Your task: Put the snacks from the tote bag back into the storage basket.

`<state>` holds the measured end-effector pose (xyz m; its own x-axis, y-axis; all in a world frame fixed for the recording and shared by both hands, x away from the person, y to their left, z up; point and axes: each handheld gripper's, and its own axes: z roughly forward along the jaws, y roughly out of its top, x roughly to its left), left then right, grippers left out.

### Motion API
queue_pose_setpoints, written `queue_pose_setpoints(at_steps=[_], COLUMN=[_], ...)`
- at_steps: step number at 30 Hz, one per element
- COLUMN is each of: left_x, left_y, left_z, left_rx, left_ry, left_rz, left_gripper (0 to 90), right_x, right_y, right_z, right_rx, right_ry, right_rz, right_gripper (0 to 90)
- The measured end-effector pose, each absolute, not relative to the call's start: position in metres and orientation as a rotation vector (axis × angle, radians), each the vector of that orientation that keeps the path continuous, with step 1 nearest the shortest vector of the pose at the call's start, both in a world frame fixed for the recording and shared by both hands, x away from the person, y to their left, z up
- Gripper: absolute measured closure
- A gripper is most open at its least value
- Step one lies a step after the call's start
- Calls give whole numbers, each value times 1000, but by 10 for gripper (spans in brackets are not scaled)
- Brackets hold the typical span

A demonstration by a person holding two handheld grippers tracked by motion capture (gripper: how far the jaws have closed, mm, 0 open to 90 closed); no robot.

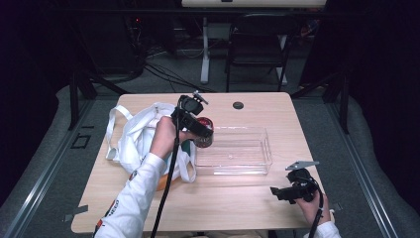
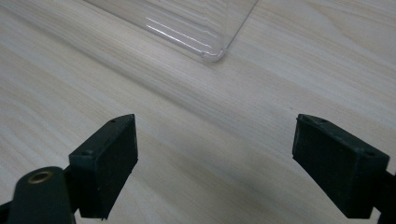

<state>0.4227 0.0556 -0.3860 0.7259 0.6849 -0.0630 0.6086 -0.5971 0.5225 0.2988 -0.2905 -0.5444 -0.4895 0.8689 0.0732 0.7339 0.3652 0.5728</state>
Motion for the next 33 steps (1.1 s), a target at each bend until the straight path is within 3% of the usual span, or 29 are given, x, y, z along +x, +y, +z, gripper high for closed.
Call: queue_pose_setpoints(at_steps=[33], left_x=[421], left_y=[39], left_z=[-451], left_rx=[2457], left_ry=[1014], left_rz=[74], left_gripper=[258], right_x=[299], right_y=[-291], right_z=[-544], right_rx=[1432], right_ry=[2385], right_rz=[811], right_gripper=[140])
